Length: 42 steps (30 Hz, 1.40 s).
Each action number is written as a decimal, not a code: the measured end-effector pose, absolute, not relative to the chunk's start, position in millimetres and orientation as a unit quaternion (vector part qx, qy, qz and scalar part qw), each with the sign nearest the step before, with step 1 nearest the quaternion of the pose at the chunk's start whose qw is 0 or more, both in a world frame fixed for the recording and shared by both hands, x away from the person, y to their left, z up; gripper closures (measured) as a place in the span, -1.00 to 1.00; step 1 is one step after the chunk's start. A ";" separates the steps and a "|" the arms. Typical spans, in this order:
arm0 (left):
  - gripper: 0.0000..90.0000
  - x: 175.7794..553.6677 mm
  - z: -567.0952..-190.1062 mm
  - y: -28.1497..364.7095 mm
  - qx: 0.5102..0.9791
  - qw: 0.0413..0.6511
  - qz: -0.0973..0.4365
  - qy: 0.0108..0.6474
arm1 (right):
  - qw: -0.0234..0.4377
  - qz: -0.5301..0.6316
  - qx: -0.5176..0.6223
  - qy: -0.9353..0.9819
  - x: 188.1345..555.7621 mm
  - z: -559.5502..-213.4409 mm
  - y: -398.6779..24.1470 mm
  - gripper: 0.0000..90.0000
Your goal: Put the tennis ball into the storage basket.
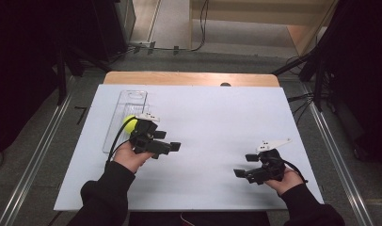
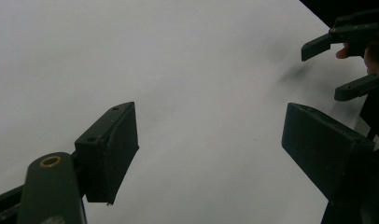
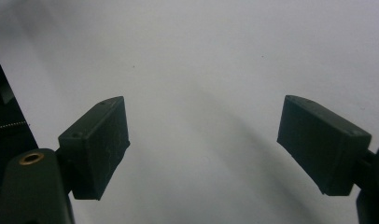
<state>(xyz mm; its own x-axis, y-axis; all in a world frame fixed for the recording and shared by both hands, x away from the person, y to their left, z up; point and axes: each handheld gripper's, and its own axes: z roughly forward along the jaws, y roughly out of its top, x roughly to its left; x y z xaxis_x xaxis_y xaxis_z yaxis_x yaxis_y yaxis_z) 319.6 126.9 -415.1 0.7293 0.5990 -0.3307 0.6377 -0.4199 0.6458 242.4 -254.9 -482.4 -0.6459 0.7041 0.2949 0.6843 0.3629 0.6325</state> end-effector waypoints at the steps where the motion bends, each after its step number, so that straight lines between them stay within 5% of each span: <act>1: -0.58 318.2 -415.5 127.0 0.842 0.397 -0.027 0.365 | 0.013 0.376 0.421 0.825 242.4 -482.5 -255.0 -0.68; 42: -0.57 279.0 -448.4 152.7 0.858 0.386 -0.032 0.337 | 0.013 0.373 0.425 0.824 242.4 -483.3 -255.3 -0.68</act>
